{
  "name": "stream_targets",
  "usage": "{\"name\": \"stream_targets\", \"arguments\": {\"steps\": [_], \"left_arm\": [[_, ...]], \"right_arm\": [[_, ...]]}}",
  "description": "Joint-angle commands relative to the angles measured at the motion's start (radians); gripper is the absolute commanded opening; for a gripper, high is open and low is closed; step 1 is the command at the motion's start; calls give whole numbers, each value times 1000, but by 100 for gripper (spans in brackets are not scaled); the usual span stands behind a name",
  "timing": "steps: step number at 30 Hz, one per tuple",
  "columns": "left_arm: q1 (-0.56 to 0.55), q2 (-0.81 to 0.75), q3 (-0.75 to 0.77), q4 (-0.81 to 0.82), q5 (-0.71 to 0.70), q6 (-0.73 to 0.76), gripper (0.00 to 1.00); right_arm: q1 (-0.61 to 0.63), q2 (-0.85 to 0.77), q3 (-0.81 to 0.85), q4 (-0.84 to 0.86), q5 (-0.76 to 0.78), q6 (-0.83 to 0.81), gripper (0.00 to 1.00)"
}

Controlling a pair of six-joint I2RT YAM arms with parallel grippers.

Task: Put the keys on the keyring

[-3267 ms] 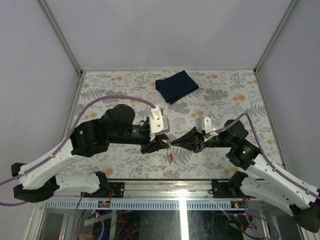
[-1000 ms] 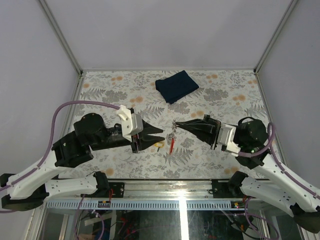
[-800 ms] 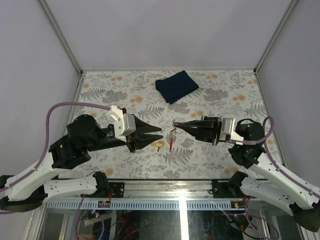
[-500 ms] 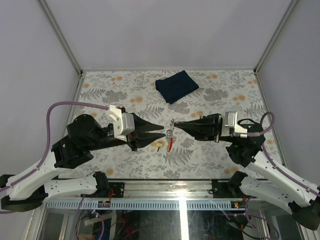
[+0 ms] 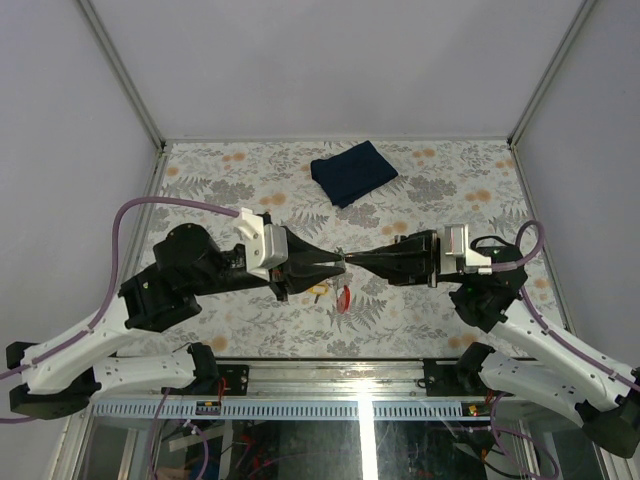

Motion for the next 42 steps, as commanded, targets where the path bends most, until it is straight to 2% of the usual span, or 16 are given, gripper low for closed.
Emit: {"name": "stream_targets", "arguments": {"steps": [1, 15, 24, 35, 42], "left_arm": [[-4, 6, 25, 66, 22, 10, 20], [-5, 16, 47, 38, 37, 13, 18], [-5, 31, 61, -15, 32, 24, 14], [-6, 15, 60, -47, 15, 25, 18], [-5, 24, 65, -45, 21, 25, 14]], "right_arm": [[6, -5, 15, 39, -33, -9, 0], [6, -24, 35, -98, -73, -99, 0], [6, -25, 43, -100, -79, -95, 1], [6, -49, 36, -100, -59, -105, 1], [6, -42, 40, -97, -68, -99, 1]]}}
